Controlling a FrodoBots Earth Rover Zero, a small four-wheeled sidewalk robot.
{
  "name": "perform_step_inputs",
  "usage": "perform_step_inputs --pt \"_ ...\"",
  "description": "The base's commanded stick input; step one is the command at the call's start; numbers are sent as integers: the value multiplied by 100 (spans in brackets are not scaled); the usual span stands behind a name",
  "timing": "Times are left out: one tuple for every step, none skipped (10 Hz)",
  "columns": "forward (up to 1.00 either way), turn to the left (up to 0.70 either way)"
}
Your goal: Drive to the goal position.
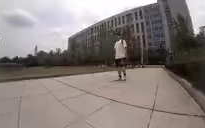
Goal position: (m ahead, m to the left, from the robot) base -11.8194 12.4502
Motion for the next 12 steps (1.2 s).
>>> perform_step_inputs --pt "0 45" --pt "0 45" --pt "0 45" --pt "0 45" --pt "0 45" --pt "0 45" --pt "0 45" --pt "0 45" --pt "0 45" --pt "0 45" --pt "0 45" --pt "0 45"
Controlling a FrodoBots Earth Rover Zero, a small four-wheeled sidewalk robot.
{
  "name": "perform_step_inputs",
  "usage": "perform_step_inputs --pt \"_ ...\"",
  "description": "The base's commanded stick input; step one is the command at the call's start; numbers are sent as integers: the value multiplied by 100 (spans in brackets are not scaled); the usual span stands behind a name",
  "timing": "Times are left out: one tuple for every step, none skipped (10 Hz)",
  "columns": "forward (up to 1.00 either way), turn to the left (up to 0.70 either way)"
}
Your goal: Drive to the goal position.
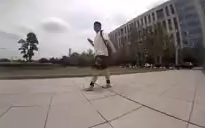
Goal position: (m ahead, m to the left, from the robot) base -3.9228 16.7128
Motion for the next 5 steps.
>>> perform_step_inputs --pt "0 45" --pt "0 45" --pt "0 45" --pt "0 45" --pt "0 45"
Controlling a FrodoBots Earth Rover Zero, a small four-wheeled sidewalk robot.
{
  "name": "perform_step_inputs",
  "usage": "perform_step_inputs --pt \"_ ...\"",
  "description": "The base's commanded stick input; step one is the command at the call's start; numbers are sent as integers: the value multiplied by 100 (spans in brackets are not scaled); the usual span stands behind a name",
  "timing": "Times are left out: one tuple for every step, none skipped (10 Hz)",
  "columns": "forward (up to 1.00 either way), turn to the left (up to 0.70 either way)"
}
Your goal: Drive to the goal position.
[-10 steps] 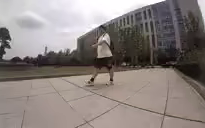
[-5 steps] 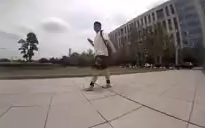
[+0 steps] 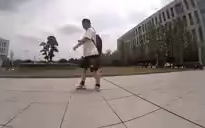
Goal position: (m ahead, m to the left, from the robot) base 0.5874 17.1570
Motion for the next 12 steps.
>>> perform_step_inputs --pt "0 45" --pt "0 45" --pt "0 45" --pt "0 45" --pt "0 45" --pt "0 45" --pt "0 45" --pt "0 45" --pt "0 45" --pt "0 45" --pt "9 61" --pt "31 59"
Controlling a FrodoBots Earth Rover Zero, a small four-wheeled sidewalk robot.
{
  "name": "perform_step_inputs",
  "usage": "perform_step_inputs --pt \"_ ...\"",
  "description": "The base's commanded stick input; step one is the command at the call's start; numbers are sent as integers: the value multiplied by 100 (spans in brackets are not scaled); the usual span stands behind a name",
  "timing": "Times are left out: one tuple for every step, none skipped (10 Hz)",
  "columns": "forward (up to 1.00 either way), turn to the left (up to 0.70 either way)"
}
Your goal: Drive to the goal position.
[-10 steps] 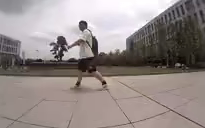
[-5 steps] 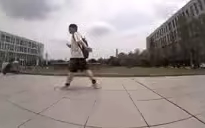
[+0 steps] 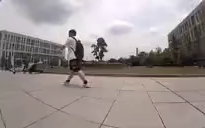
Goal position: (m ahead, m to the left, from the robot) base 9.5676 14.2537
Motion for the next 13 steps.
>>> perform_step_inputs --pt "45 27" --pt "45 27" --pt "45 27" --pt "45 27" --pt "45 27" --pt "45 27" --pt "45 27" --pt "45 27" --pt "45 27" --pt "45 27" --pt "45 27" --pt "45 27" --pt "45 27"
